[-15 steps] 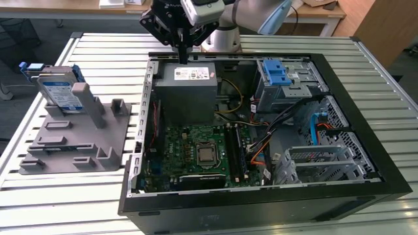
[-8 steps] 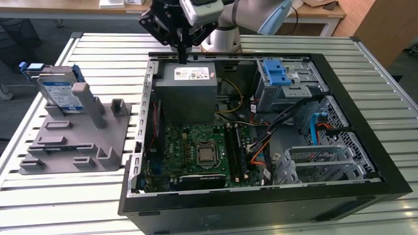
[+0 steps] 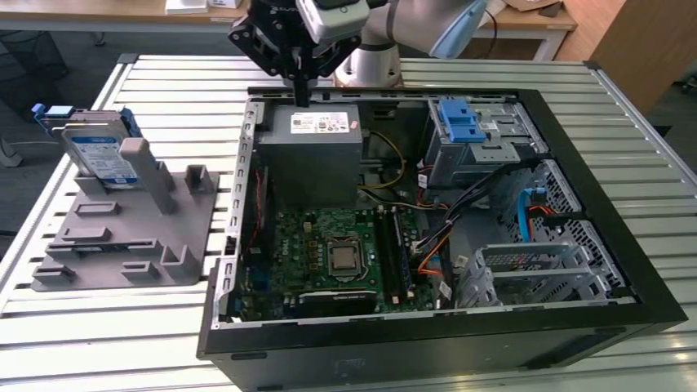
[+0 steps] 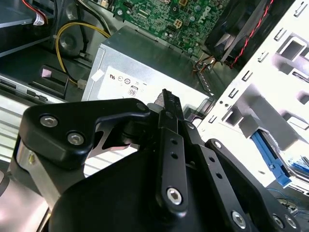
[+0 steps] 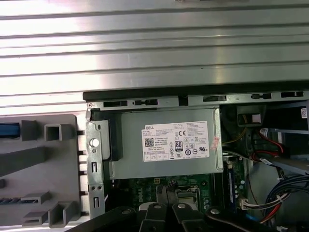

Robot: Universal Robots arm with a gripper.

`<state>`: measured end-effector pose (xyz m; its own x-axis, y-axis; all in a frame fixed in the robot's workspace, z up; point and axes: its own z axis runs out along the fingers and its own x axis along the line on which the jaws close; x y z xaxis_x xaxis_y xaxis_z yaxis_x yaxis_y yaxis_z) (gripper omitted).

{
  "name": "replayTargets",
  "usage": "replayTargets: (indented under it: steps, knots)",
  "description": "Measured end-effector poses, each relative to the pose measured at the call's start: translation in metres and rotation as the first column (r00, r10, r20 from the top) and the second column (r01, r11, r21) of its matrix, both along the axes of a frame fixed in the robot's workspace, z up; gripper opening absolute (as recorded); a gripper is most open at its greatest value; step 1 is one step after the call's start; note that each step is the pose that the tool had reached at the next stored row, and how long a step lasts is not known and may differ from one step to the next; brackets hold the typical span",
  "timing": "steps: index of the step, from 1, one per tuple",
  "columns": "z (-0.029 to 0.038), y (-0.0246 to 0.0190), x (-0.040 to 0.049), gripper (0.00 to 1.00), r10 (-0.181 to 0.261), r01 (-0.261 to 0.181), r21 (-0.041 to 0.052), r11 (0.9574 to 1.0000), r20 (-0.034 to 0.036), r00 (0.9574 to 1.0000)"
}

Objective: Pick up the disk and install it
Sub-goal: 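Reach for the disk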

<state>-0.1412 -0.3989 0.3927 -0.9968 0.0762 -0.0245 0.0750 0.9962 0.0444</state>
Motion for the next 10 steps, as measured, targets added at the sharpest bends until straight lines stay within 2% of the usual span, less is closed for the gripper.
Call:
replayTargets:
  steps: [10]
  knots:
    - [-0.0002, 0.0000, -0.0025, 0.11, 0.000, 0.000, 0.0000, 1.0000, 0.0000, 1.0000]
